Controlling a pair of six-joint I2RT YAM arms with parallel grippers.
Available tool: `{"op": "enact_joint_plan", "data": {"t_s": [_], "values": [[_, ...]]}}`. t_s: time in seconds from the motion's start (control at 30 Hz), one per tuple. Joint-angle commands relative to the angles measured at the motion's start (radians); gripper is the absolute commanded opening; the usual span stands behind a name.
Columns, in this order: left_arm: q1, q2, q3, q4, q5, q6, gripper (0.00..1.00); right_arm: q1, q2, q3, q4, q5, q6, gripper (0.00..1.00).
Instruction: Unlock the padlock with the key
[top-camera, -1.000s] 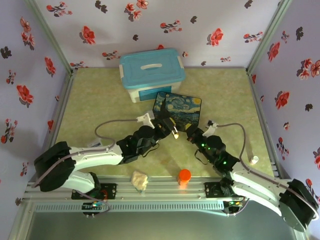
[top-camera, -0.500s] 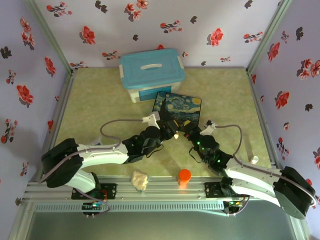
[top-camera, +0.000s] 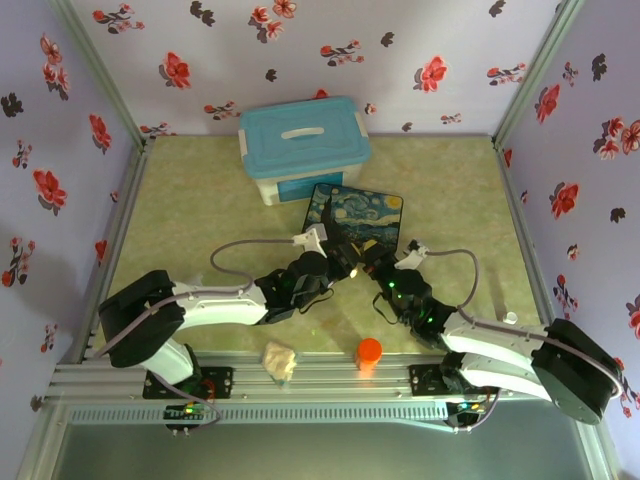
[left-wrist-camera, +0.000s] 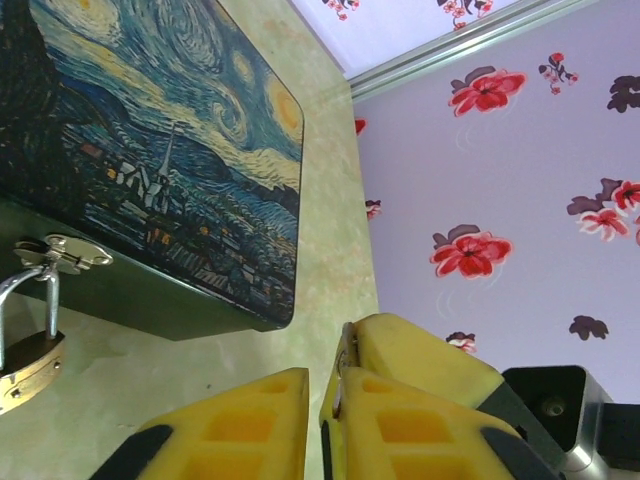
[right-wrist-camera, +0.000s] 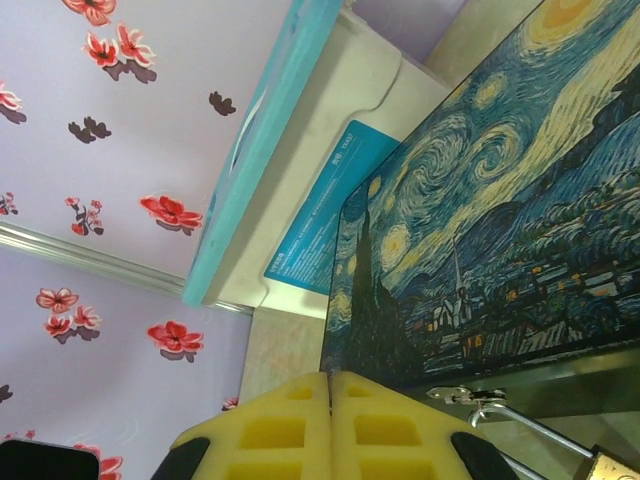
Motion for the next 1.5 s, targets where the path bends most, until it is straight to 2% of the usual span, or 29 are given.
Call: {"op": "enact_joint_plan", "data": {"t_s": [0.0,0.03,0.17,0.23,0.33,0.43,0.57,0.63,0.67,0.7,0.73,0.77,0.8,0.87,0.9,0.93,0.97,1.03,1.1,1.2,1.27,1.3,1.37,1.47], "values": [[0.009,0.005,0.012,0.016,0.011,-0.028,0.24,0.01,0.006,0.002,0.065,0.029,0.025,0.0],[0.009,0.007,0.009,0.019,0.013,-0.036,0.31,0.011,0.006,0.001,0.063,0.031,0.025,0.0],[0.007,0.016,-0.007,0.082,0.021,-0.044,0.32,0.011,0.013,0.006,0.056,0.026,0.026,0.0],[0.009,0.016,-0.005,0.084,0.021,-0.039,0.23,0.012,0.02,0.003,0.073,0.025,0.027,0.0],[0.013,0.018,-0.005,0.072,0.021,-0.047,0.16,0.011,0.026,0.007,0.078,0.019,0.025,0.0],[0.019,0.02,-0.015,0.086,0.029,-0.051,0.0,0.013,0.035,0.008,0.084,0.013,0.03,0.0],[0.036,-0.004,-0.033,0.075,0.04,-0.028,0.0,0.014,0.022,-0.009,0.08,-0.009,0.008,0.0],[0.06,-0.036,-0.052,0.067,0.065,0.0,0.0,0.004,-0.032,-0.029,0.042,-0.03,-0.036,0.0],[0.076,-0.057,-0.066,0.063,0.079,0.021,0.0,-0.009,-0.084,-0.037,-0.015,-0.045,-0.051,0.03],[0.095,-0.076,-0.077,0.047,0.098,0.037,0.0,-0.029,-0.131,-0.034,-0.081,-0.074,-0.075,0.14],[0.115,-0.105,-0.086,0.027,0.119,0.057,0.0,-0.063,-0.191,-0.022,-0.188,-0.115,-0.088,0.37],[0.132,-0.125,-0.096,0.021,0.144,0.085,0.0,-0.097,-0.236,-0.014,-0.263,-0.158,-0.102,0.46],[0.153,-0.145,-0.106,0.017,0.179,0.11,0.0,-0.139,-0.283,-0.021,-0.294,-0.237,-0.13,0.46],[0.193,-0.173,-0.121,0.006,0.25,0.141,0.0,-0.217,-0.366,-0.032,-0.351,-0.33,-0.134,0.52],[0.218,-0.179,-0.119,-0.012,0.303,0.15,0.0,-0.252,-0.4,-0.035,-0.377,-0.364,-0.135,0.4],[0.241,-0.179,-0.127,-0.01,0.353,0.148,0.0,-0.278,-0.425,-0.04,-0.391,-0.385,-0.13,0.34],[0.251,-0.175,-0.141,0.032,0.389,0.15,0.0,-0.294,-0.437,-0.042,-0.392,-0.398,-0.132,0.37],[0.28,-0.155,-0.148,0.115,0.516,0.169,0.0,-0.337,-0.442,-0.011,-0.441,-0.468,-0.172,0.53],[0.321,-0.126,-0.127,0.171,0.692,0.193,0.0,-0.397,-0.392,0.026,-0.432,-0.623,-0.235,0.6],[0.38,-0.133,-0.111,0.189,0.913,0.257,0.0,-0.502,-0.259,0.078,-0.345,-0.953,-0.273,0.79],[0.414,-0.169,-0.103,0.124,0.987,0.321,0.0,-0.562,-0.154,0.087,-0.203,-1.155,-0.243,0.84],[0.43,-0.186,-0.089,0.048,1.021,0.361,0.0,-0.59,-0.1,0.088,-0.108,-1.225,-0.211,0.91],[0.443,-0.216,-0.068,-0.049,1.062,0.439,0.0,-0.603,-0.007,0.083,0.091,-1.296,-0.13,0.94],[0.45,-0.253,-0.055,-0.132,1.068,0.494,0.0,-0.598,0.131,0.114,0.355,-1.383,-0.004,0.89]]}}
